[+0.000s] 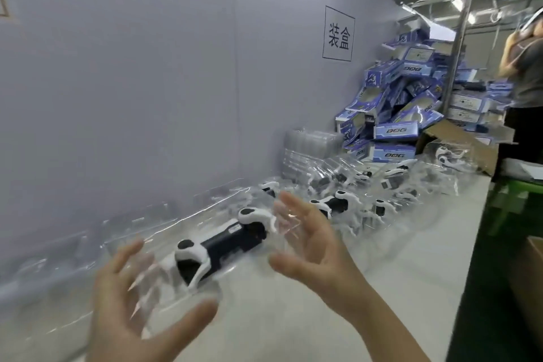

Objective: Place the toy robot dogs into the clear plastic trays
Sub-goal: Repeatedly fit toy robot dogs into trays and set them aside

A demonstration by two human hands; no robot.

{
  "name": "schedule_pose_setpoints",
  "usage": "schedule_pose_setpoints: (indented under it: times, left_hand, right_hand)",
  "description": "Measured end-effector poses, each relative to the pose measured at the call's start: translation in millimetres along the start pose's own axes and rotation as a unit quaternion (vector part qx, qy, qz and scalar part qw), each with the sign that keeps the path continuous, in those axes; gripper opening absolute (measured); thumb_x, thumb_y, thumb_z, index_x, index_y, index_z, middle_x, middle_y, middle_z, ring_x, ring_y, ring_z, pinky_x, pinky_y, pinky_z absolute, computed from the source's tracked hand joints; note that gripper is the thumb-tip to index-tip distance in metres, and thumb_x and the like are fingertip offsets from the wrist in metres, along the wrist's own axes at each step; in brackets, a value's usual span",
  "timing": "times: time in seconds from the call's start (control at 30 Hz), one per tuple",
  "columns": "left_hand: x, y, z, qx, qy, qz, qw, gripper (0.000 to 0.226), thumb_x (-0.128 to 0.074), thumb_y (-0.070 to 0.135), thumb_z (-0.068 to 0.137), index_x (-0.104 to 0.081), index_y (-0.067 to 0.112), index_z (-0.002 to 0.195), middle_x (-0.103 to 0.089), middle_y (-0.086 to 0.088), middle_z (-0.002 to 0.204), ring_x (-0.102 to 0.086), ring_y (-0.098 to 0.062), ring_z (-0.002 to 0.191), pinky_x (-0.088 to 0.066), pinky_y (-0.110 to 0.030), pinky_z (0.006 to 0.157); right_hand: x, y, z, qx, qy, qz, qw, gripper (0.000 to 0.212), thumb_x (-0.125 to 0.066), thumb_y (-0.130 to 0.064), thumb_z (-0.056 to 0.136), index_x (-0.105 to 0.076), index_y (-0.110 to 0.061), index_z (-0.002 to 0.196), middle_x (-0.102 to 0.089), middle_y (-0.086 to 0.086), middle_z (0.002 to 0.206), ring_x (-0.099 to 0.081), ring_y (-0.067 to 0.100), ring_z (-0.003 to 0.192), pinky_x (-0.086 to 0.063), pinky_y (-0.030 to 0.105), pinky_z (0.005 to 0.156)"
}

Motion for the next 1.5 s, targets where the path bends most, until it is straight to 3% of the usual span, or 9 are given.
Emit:
schedule_pose_setpoints:
  times: [0.17,0.3,0.5,0.63,0.73,0.8,0.9,1.37,1.5]
  left_hand:
    - [-122.8,11.4,22.5,-0.04,-0.183,0.116,0.975,0.128,-0.07,0.09,0.03,-0.018,0.057,0.143,-0.031,0.027,0.148,-0.034,0.005,0.132,-0.028,-0.029,0.108]
    - [-197.1,-12.0,49.0,0.014,-0.292,0.164,0.942,0.122,-0.063,0.083,0.054,0.014,0.056,0.146,0.007,0.006,0.163,-0.003,-0.018,0.151,-0.016,-0.051,0.118]
    - [-222.0,-55.5,63.5,0.055,-0.344,0.147,0.926,0.087,-0.063,0.059,0.082,0.002,0.061,0.14,0.013,0.013,0.16,-0.008,-0.021,0.15,-0.017,-0.047,0.121]
    - [-215.8,-60.5,49.6,0.057,-0.329,0.114,0.936,0.075,-0.05,0.073,0.079,0.005,0.075,0.13,0.004,0.02,0.161,-0.012,-0.017,0.149,-0.023,-0.043,0.116]
    - [-215.7,-63.1,43.8,0.204,-0.165,0.017,0.965,0.079,-0.052,0.066,0.085,0.001,0.062,0.143,-0.002,0.011,0.164,-0.02,-0.025,0.148,-0.026,-0.054,0.112]
    - [-214.6,-72.3,31.2,0.369,-0.067,-0.049,0.926,0.093,-0.061,0.064,0.081,-0.004,0.046,0.152,-0.006,0.003,0.164,-0.022,-0.035,0.146,-0.021,-0.059,0.112]
    - [-219.1,-81.1,7.9,0.547,-0.183,-0.195,0.793,0.123,-0.075,0.077,0.046,-0.046,0.007,0.144,-0.046,-0.023,0.144,-0.045,-0.05,0.129,-0.027,-0.075,0.102]
    - [-285.3,-89.6,4.8,0.54,-0.101,-0.143,0.823,0.149,-0.068,0.082,0.033,-0.009,0.019,0.156,-0.012,-0.014,0.161,-0.002,-0.048,0.146,0.001,-0.073,0.11]
    - [-295.9,-92.4,11.8,0.547,-0.137,-0.148,0.813,0.126,-0.068,0.079,0.027,-0.06,-0.002,0.123,-0.036,-0.019,0.145,-0.007,-0.047,0.146,0.001,-0.074,0.108]
  right_hand:
    - [68.9,-4.8,56.8,0.085,0.232,-0.128,0.96,0.046,-0.053,-0.061,0.072,-0.052,-0.043,0.114,-0.053,-0.006,0.117,-0.054,0.001,0.099,-0.042,0.017,0.085]
    - [129.9,23.3,92.4,0.055,0.312,-0.188,0.93,0.046,-0.045,-0.056,0.077,-0.049,-0.032,0.116,-0.05,0.006,0.126,-0.052,0.019,0.11,-0.04,0.02,0.081]
    - [178.0,69.3,99.2,0.003,0.3,-0.218,0.929,0.045,-0.05,-0.047,0.078,-0.048,-0.025,0.117,-0.05,-0.001,0.119,-0.053,0.013,0.104,-0.038,0.014,0.074]
    - [187.3,74.6,97.8,-0.013,0.269,-0.222,0.937,0.074,-0.044,-0.065,0.077,-0.038,-0.025,0.138,-0.048,-0.008,0.125,-0.047,0.017,0.118,-0.039,0.027,0.087]
    - [186.7,67.5,91.1,-0.01,0.302,-0.209,0.93,0.089,-0.038,-0.069,0.08,-0.016,-0.025,0.154,-0.026,-0.003,0.153,-0.028,0.013,0.138,-0.026,0.038,0.112]
    - [183.9,66.5,71.6,0.03,0.403,-0.121,0.907,0.09,-0.041,-0.063,0.08,-0.011,-0.022,0.155,-0.018,-0.005,0.157,-0.023,0.007,0.14,-0.021,0.033,0.115]
    - [174.6,84.1,26.2,-0.007,0.524,0.022,0.851,0.08,-0.044,-0.053,0.08,-0.018,-0.03,0.152,-0.023,-0.006,0.156,-0.027,0.01,0.139,-0.022,0.039,0.116]
    - [205.9,125.4,52.0,-0.244,0.396,-0.012,0.885,0.055,-0.039,-0.053,0.099,-0.033,-0.034,0.149,-0.019,0.003,0.16,-0.023,0.031,0.144,-0.017,0.057,0.117]
    - [216.1,124.0,57.4,-0.235,0.407,-0.024,0.883,0.07,-0.044,-0.052,0.098,-0.012,-0.027,0.155,-0.023,0.001,0.159,-0.028,0.029,0.143,-0.02,0.052,0.117]
Point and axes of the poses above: each hand's wrist, its own z-axis towards the middle knuckle, its own x-axis out of the back of the hand, y = z × x, the point moved 1 cm from there along z, towards the middle knuckle
